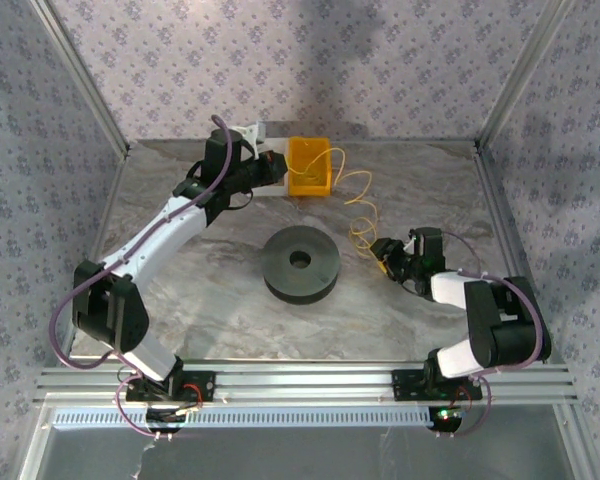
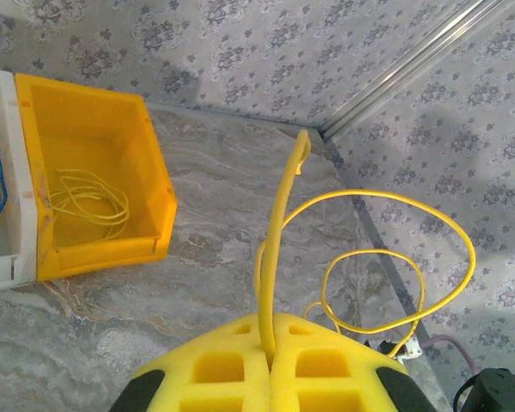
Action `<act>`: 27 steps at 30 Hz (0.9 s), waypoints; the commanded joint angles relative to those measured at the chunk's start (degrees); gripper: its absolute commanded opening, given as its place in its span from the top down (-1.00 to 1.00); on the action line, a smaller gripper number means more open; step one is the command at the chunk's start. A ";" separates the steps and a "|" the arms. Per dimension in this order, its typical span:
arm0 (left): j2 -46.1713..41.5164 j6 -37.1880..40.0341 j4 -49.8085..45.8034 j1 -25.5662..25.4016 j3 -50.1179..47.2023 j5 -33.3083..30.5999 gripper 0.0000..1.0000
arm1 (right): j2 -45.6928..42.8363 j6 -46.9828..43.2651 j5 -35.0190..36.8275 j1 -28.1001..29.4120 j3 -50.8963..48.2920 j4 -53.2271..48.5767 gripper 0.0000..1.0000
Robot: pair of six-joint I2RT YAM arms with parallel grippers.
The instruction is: Wrap the cables
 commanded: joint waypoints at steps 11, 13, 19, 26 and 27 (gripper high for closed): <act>1.24 -3.17 3.86 -0.42 0.13 0.36 1.00 | 5.68 6.19 1.71 1.79 -1.46 8.57 0.08; 1.24 -3.33 3.96 -0.41 -0.09 0.55 1.00 | 6.11 6.73 1.90 1.74 -1.35 9.51 0.12; 1.25 -3.78 4.31 -0.41 -0.91 0.87 1.00 | 7.24 7.86 2.61 1.85 -0.21 11.17 0.26; 1.24 -3.96 4.49 -0.63 -1.15 1.48 1.00 | 9.37 8.86 3.23 1.93 0.82 13.06 0.43; 1.15 -3.87 4.42 -0.75 -1.23 1.62 1.00 | 9.59 9.13 3.36 1.95 0.95 13.44 0.45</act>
